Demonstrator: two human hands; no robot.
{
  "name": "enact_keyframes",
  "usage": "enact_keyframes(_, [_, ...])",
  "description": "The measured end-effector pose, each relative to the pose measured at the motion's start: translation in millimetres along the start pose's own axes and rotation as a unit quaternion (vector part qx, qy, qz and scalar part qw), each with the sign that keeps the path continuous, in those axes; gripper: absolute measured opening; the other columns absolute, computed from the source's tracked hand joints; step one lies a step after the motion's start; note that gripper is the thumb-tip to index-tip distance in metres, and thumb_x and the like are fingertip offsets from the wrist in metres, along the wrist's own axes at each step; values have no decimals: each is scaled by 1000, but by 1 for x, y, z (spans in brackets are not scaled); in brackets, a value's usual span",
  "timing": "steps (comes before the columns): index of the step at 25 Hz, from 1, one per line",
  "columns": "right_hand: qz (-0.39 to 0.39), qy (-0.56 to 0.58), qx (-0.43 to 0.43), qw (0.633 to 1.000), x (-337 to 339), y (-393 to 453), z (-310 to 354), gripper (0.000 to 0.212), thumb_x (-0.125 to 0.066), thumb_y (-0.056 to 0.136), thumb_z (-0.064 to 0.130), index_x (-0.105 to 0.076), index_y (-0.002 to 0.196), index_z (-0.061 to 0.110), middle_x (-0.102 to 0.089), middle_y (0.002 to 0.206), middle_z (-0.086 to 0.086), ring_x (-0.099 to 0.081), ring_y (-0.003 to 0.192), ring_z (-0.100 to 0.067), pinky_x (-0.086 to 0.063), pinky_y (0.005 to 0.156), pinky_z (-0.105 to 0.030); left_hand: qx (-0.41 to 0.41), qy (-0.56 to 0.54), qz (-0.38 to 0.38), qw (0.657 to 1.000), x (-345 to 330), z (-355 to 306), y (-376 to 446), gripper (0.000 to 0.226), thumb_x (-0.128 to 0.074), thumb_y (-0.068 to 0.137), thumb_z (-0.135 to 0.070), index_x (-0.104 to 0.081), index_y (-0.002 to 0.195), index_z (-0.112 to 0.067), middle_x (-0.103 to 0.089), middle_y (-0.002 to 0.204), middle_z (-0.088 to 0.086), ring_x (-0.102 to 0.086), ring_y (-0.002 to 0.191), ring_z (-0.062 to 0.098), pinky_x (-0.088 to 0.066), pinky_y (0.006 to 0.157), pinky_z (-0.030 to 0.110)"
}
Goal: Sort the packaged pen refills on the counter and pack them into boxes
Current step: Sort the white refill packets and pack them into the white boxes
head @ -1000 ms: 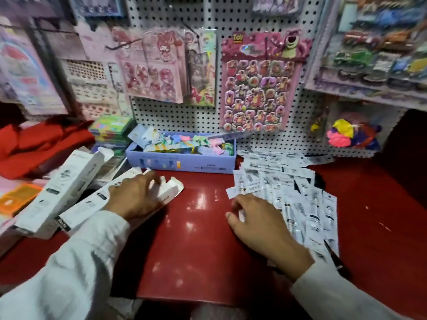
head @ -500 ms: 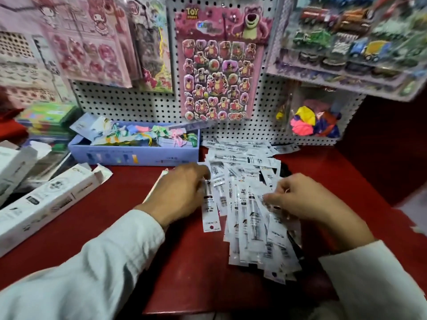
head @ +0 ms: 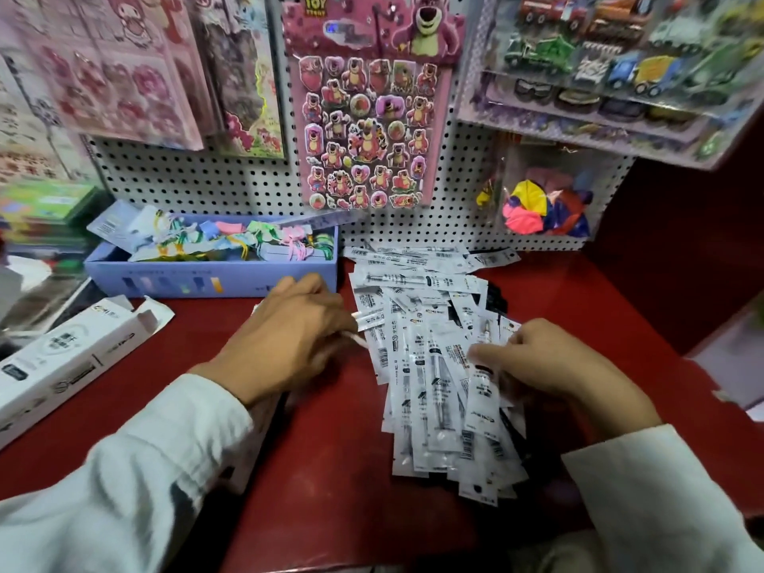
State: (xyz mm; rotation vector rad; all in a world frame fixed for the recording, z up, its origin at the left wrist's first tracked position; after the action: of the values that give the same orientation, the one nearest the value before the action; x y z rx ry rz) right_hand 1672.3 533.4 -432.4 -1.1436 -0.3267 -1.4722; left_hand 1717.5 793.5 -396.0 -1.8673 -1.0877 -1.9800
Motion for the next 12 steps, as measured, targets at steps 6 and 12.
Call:
enact_keyframes(6, [11,80,-21,997,-22,11,-1,25,-71,71,31,-65,63,8,-65,51,-7,-52,41,-21,-44,48,-32,257,-543,-103,793,-6,-16,-8,25,-54,99,-20,-64,76,-21,-69,65,-3,-63,57,8,-49,57,19])
enact_keyframes(12, [-208,97,159,960,13,-25,36,26,-66,70,24,-51,53,12,-51,43,9,-43,39,-2,-38,45,-23,400,-701,-30,590,-50,-44,-14,20,-45,102,-14,-62,103,-2,-66,65,10,-61,50,18,-48,45,23])
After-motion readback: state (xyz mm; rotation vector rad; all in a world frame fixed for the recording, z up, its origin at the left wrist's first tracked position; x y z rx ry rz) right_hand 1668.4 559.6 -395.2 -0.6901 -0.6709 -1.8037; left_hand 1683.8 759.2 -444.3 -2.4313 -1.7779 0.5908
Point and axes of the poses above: each hand's wrist, its own y-axis towards the middle knuckle, its own x-axis out of the back of the hand, z = x × y, the point moved 7 cm from there along y, towards the middle knuckle
